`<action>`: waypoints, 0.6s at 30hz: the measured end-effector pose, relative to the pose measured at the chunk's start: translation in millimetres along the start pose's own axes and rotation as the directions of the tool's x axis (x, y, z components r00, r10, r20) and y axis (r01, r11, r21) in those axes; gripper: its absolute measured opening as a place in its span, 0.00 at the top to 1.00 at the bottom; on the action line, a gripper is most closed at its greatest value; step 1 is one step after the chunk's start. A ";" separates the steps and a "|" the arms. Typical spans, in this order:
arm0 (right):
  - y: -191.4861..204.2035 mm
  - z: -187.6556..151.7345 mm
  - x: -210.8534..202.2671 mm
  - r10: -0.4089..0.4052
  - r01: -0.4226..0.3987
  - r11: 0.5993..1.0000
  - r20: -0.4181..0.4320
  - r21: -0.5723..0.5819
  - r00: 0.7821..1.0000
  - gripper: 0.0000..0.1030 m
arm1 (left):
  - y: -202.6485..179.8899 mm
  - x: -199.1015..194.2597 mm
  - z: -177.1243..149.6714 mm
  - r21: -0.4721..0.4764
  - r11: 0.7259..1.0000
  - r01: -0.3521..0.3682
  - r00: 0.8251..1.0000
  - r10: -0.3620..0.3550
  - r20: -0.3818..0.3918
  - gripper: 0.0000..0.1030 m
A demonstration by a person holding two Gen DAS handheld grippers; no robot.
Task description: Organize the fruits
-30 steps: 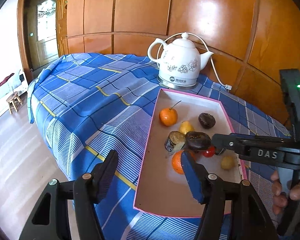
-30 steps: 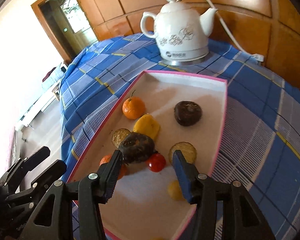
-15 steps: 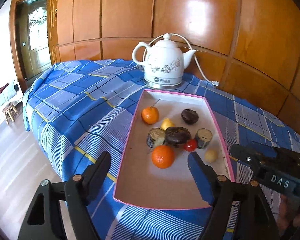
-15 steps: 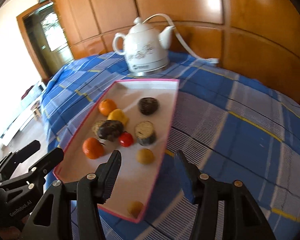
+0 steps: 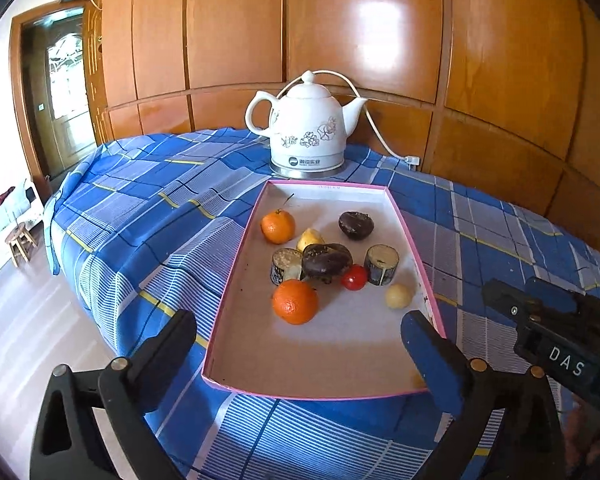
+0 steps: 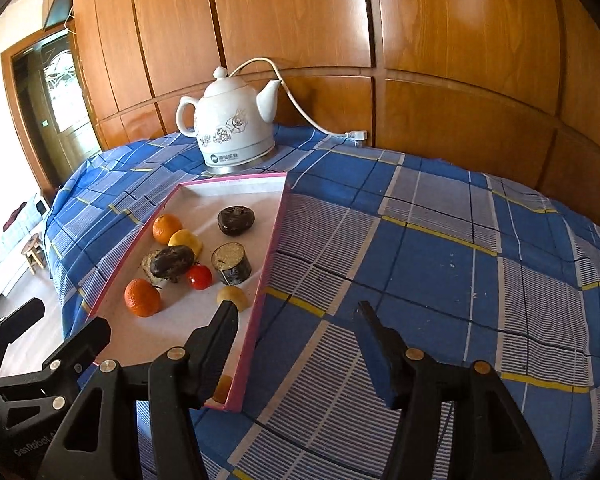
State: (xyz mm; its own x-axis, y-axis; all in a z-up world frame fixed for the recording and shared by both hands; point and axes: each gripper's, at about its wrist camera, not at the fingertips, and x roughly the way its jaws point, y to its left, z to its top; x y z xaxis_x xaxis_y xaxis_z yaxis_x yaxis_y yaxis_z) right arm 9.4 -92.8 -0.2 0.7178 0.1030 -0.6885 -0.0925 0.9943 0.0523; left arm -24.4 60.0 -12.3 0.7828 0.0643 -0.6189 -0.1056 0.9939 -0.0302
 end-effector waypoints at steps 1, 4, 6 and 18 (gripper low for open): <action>1.0 -0.7 -0.7 0.000 0.000 1.000 0.002 -0.002 1.000 0.41 | 1.3 0.2 0.0 -0.005 1.000 -0.001 1.000 0.001 0.000 0.00; 5.1 -3.3 -3.1 0.002 -0.002 1.000 0.010 -0.014 1.000 0.41 | 2.8 -0.2 0.3 -0.012 1.000 -0.003 1.000 0.003 0.006 0.00; 7.9 -4.2 -3.9 0.004 -0.004 1.000 0.014 -0.022 1.000 0.41 | 2.1 -1.6 0.2 -0.008 1.000 -0.010 1.000 0.011 0.015 0.00; 12.2 -5.1 -6.3 0.011 -0.010 1.000 0.016 -0.028 1.000 0.41 | 6.5 -8.7 4.3 -0.034 0.999 -0.015 0.999 0.017 0.047 0.00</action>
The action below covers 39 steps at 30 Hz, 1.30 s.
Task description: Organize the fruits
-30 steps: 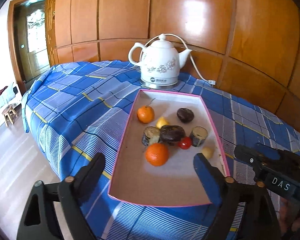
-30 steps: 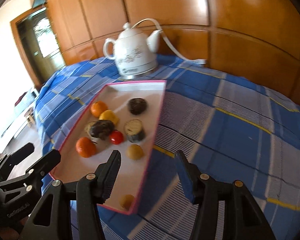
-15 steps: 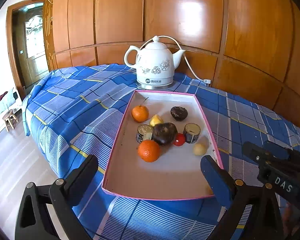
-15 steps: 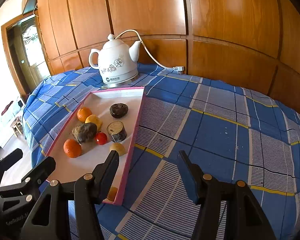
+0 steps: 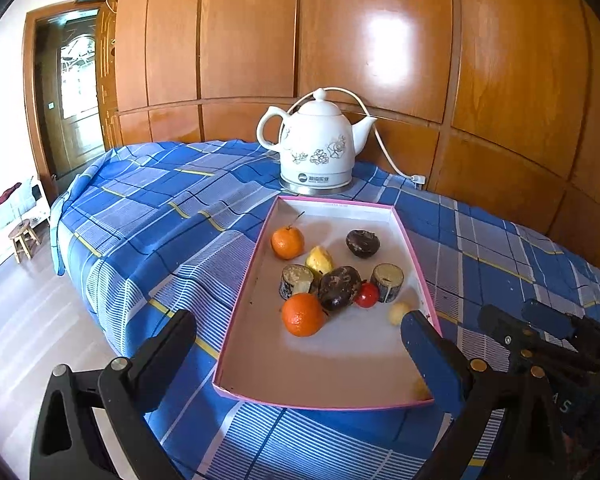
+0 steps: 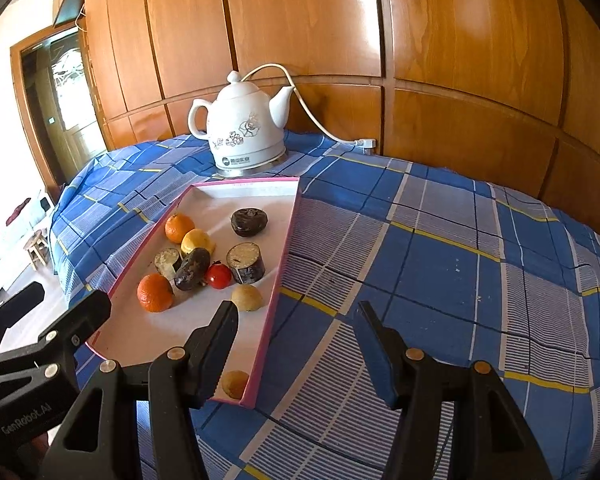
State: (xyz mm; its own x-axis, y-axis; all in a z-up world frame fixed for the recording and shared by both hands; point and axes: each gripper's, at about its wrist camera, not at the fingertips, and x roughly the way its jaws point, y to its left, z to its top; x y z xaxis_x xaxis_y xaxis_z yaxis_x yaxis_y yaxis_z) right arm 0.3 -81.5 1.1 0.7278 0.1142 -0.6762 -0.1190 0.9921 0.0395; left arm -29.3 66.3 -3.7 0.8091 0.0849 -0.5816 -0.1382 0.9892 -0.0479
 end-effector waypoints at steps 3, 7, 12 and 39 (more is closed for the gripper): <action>1.4 -1.0 0.4 -0.001 0.001 1.000 -0.004 -0.002 1.000 0.41 | 1.5 -0.3 0.4 -0.005 1.000 -0.022 1.000 0.022 -0.002 0.00; 3.1 -1.4 0.2 0.001 -0.001 1.000 -0.004 -0.006 1.000 0.41 | 4.4 -0.8 0.4 -0.014 0.999 -0.035 0.999 0.035 -0.003 0.00; 6.1 -1.9 -0.3 0.005 -0.005 1.000 -0.003 -0.016 1.000 0.41 | 4.7 -2.5 0.4 -0.017 0.998 -0.052 0.999 0.052 0.008 0.00; 11.2 -3.2 -0.1 0.013 -0.013 1.000 -0.006 -0.028 1.000 0.41 | 8.7 -3.7 0.7 -0.028 0.997 -0.065 0.998 0.066 0.011 0.00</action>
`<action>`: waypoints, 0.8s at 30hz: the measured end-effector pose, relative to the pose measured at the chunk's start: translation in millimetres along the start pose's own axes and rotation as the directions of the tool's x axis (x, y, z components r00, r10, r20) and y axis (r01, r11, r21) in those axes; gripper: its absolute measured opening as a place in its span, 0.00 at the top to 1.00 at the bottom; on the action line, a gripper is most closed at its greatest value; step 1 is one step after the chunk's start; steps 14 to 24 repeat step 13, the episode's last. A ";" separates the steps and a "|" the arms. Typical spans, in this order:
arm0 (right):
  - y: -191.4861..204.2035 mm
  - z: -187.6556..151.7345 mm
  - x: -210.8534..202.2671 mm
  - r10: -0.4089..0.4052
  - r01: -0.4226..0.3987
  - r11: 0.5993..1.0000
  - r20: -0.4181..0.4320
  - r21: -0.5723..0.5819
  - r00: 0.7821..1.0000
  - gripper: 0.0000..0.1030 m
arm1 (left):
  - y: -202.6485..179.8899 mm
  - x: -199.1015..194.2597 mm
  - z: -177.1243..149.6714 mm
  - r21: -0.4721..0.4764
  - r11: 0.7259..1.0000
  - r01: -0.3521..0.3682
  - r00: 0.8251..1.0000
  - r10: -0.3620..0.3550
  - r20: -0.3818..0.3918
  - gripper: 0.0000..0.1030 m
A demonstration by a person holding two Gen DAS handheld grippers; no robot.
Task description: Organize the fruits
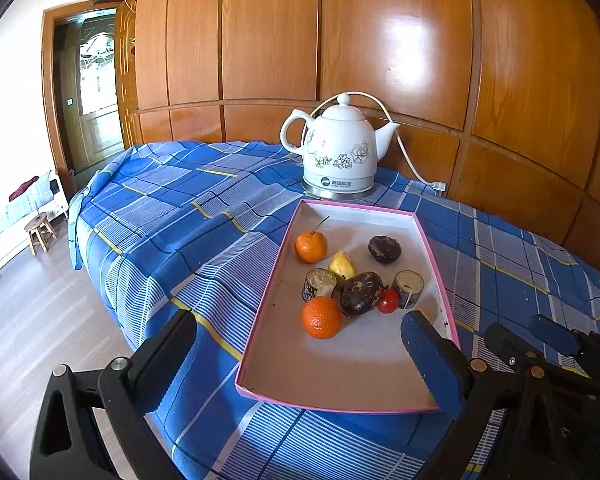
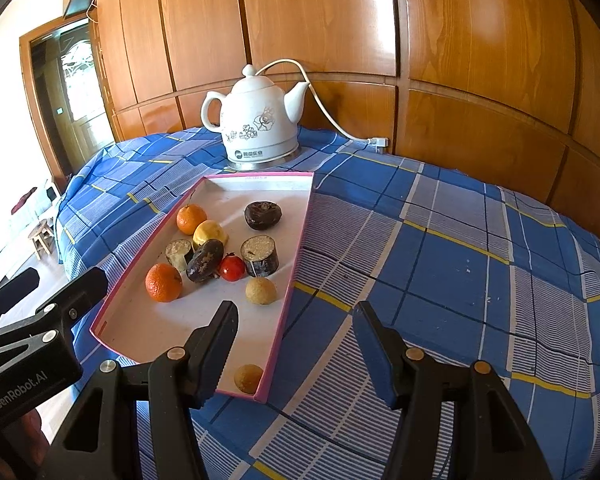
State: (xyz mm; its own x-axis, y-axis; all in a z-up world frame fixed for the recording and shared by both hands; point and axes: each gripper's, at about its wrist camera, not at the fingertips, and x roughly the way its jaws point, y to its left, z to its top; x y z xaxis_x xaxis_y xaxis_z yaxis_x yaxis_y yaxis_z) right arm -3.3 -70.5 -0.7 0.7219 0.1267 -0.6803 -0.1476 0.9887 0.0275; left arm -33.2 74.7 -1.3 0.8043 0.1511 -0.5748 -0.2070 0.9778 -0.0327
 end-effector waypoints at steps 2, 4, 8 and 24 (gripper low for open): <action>-0.5 -0.4 0.3 0.001 -0.001 1.000 -0.001 0.001 1.000 0.41 | 0.0 0.0 0.1 0.002 1.000 0.001 1.000 -0.001 0.000 0.00; -0.6 -0.6 0.4 0.002 -0.002 1.000 -0.002 0.000 1.000 0.41 | 0.0 0.1 0.0 0.003 1.000 -0.001 1.000 0.001 0.000 0.00; -1.5 -1.0 1.4 0.004 -0.004 1.000 -0.004 0.000 1.000 0.41 | -0.1 -0.9 -0.7 0.005 1.000 -0.004 1.000 0.004 0.008 0.00; -6.5 -0.7 2.6 0.013 -0.013 1.000 -0.006 0.003 1.000 0.41 | -0.6 -0.2 -0.3 0.006 1.000 0.006 1.000 -0.006 -0.001 0.00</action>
